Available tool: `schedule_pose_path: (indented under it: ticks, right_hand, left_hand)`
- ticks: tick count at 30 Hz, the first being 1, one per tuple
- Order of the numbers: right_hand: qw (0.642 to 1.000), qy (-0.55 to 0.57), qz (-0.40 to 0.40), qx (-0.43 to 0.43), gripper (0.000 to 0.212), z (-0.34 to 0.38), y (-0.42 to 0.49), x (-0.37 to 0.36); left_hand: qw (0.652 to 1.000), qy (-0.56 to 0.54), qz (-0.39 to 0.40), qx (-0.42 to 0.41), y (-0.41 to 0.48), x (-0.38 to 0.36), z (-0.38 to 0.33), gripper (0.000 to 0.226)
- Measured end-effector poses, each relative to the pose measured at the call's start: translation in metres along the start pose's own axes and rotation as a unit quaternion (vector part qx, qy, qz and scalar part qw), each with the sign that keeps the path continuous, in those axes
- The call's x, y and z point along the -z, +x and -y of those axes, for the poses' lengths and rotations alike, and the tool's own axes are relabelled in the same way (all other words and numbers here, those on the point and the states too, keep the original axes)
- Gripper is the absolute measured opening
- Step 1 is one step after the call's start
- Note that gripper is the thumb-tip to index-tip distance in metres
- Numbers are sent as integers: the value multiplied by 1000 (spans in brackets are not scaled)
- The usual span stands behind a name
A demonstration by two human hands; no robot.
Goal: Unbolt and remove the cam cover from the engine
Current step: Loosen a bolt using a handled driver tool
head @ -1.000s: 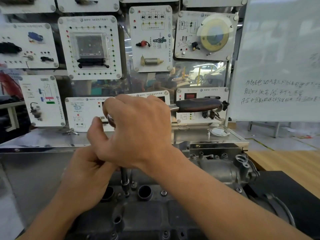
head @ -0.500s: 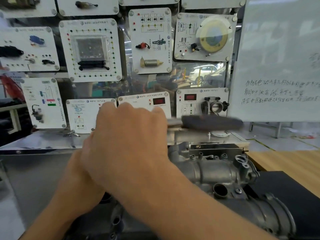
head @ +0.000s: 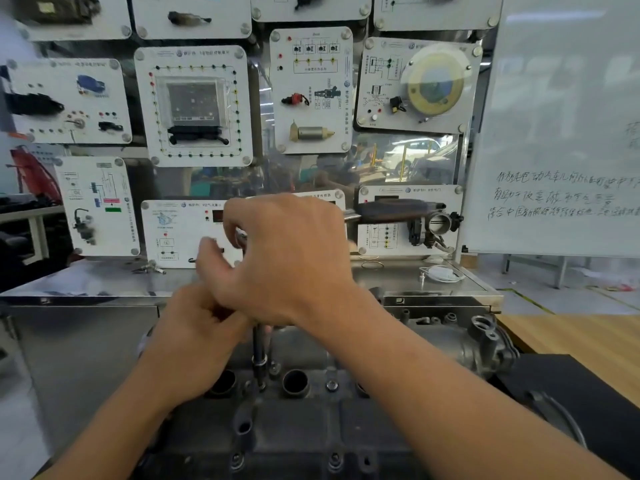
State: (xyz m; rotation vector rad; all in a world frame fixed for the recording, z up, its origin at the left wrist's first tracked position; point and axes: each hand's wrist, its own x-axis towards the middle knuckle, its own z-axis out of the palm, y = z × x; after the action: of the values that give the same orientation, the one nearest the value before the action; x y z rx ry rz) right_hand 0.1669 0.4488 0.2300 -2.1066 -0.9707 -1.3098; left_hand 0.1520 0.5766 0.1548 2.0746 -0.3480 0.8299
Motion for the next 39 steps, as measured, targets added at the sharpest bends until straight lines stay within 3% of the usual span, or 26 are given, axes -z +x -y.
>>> schedule_pose_path:
  ticks: [2, 5, 9, 11, 14, 17, 20, 24, 27, 30, 34, 39]
  right_hand:
    - [991, 129, -27, -25, 34, -10, 1, -6]
    - [988, 144, -40, -34, 31, -13, 2, -7]
    - [999, -38, 11, -38, 29, 2, 1, -3]
    - [992, -105, 34, -68, 32, 9, 0, -2]
    - [985, -121, 79, -98, 41, 14, 2, 1]
    - [983, -144, 67, -89, 41, 15, 3, 5]
    - [982, -164, 45, -75, 39, 13, -3, 1]
    - [985, -136, -1, -110, 33, -10, -4, -6]
    - [978, -105, 43, -175, 15, -48, -13, -6]
    - [968, -82, 48, -234, 19, -73, -33, 0]
    - [973, -122, 24, -192, 25, -69, -41, 6]
    - [983, -109, 69, -128, 25, -45, -20, 11]
  left_hand:
    - [999, -14, 21, -36, -1, -1, -1, 18]
    - [998, -49, 35, -25, -2, -2, -5, 13]
    - [1000, 12, 5, -21, -2, -1, 3, 35]
    - [1000, 15, 9, -4, -3, -1, 3, 25]
    - [1000, -7, 8, 15, -4, -2, 10, 32]
    - [998, -47, 37, 29, -2, 1, 14, 18]
    - [1000, 14, 26, 3, 0, 1, 22, 30]
    - [993, 43, 112, -7, -2, -3, 9, 26]
    - [970, 135, 204, -12, -2, -8, 12, 24]
    - [955, 139, 261, 5, 1, -6, 16, 17]
    - [946, 111, 304, 14, 5, -3, 21, 18]
    - [952, 17, 301, 58, 1, 0, 24, 19]
